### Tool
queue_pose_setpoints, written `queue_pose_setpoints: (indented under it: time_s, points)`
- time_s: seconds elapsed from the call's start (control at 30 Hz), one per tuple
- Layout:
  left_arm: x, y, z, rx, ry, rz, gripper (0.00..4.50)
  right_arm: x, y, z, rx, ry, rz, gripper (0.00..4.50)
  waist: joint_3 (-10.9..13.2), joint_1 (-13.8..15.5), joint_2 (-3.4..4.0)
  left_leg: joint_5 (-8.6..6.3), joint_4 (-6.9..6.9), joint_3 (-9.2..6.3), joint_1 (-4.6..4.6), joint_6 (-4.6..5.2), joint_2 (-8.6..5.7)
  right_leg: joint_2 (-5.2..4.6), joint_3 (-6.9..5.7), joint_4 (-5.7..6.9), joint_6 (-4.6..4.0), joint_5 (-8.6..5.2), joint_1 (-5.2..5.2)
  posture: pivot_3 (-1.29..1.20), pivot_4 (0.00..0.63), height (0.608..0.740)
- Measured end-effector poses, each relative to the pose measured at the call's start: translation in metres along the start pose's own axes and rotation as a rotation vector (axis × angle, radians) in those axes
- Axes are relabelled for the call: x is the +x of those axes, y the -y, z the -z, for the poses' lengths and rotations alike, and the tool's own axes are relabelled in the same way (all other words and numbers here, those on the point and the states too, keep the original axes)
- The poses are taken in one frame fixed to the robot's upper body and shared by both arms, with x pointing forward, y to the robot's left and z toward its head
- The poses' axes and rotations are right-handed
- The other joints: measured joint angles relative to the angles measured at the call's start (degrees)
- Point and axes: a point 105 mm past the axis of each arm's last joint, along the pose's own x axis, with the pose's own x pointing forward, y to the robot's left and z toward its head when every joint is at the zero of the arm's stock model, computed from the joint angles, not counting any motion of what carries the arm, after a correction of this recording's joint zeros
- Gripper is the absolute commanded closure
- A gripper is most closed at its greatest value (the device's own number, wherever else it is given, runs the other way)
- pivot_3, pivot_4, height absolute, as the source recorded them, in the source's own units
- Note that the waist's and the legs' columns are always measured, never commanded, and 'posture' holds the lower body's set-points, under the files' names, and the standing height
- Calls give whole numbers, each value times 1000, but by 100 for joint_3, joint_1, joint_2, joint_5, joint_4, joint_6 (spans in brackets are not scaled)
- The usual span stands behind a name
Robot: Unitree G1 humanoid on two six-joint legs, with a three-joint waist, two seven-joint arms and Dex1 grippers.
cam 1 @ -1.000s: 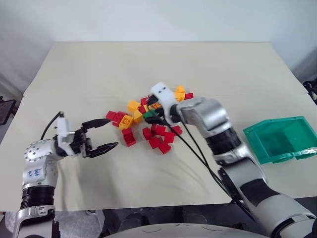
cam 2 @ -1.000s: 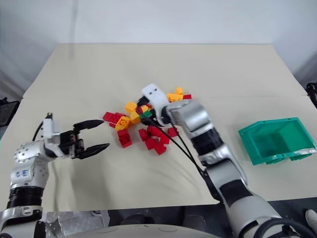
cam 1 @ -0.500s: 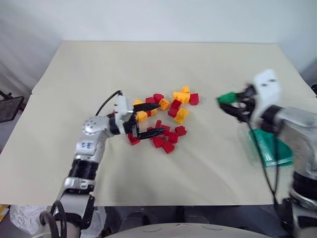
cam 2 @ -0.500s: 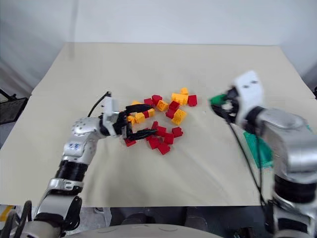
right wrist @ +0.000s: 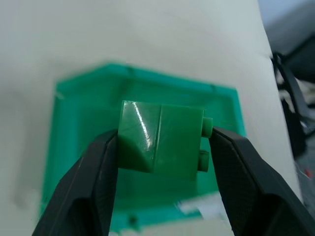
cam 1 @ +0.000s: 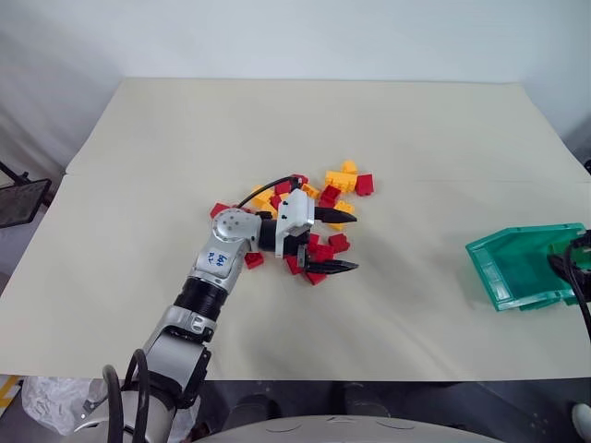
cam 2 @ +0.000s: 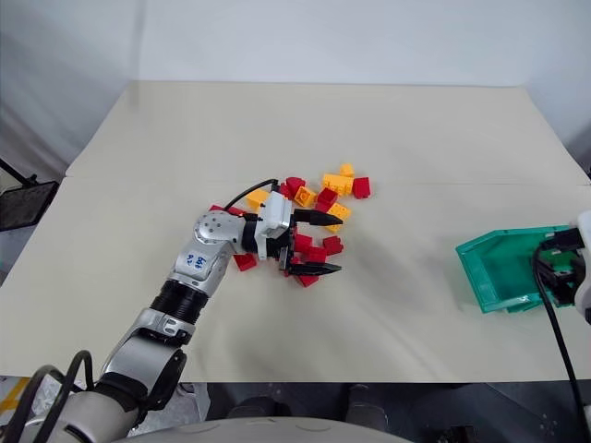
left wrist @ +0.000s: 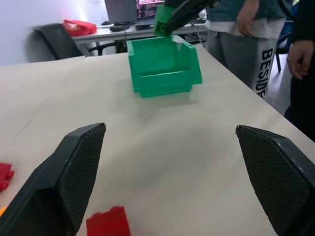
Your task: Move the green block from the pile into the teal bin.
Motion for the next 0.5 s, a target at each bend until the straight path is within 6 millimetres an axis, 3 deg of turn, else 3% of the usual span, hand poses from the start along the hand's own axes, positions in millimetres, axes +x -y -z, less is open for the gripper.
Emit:
queue_pose_setpoints:
  time_s: [0.17,0.37,0.5]
  points:
    - [4,-3,-5,13,8,18,0,5,1,0,-21,-14,-2,90,0,0,0,1,1,-5,-1,2,-1,-2,-2,-1,0,0,0,0,150,740]
    - [-3,-9,-6,-4,16,-10,0,5,2,-11,-74,2,-17,37,0,8,0,2,5,-7,-5,3,-3,-3,-3,-2,2,1,0,0,150,740]
    - [-29,-20,-8,-58,1,-117,0,-2,-14,-61,-99,195,-162,37,0,-61,0,2,7,-10,0,2,6,2,-2,1,0,2,0,0,150,740]
